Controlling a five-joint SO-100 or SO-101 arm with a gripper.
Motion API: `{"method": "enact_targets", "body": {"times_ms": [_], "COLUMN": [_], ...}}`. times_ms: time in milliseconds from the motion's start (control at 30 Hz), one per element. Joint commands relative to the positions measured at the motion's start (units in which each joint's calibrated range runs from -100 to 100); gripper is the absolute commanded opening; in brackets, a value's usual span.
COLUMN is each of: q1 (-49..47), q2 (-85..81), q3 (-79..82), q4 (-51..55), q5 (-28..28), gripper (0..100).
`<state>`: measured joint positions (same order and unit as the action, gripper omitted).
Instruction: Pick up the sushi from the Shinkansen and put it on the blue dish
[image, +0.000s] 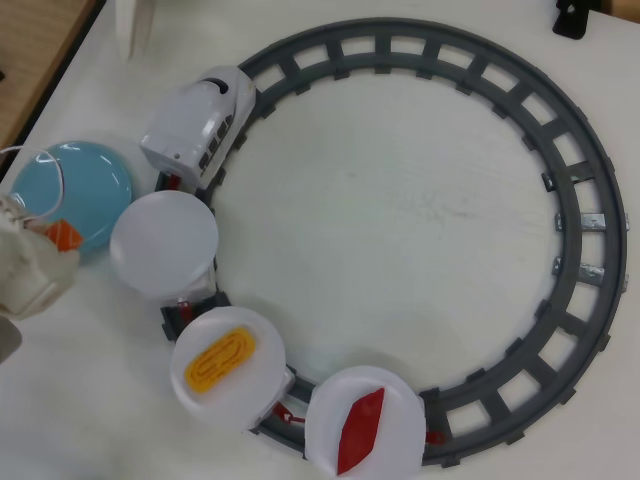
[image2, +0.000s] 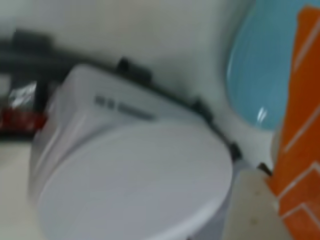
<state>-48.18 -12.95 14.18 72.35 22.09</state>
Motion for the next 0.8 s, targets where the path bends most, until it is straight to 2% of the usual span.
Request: {"method": "enact_targets", "body": {"times_ms": [0, 167, 533, 767], "q1": [-1.8, -2.3, -4.9, -7.1], "q2": [5.0, 14.2, 29.7, 36.1], "q3": [-3.5, -6.9, -27.3, -33.1], "q4": [-3.9, -7.5, -7.5, -7.5], "q5": [-2.1, -3.8, -7.7, -8.6], "gripper": [3, 3, 3, 3]}}
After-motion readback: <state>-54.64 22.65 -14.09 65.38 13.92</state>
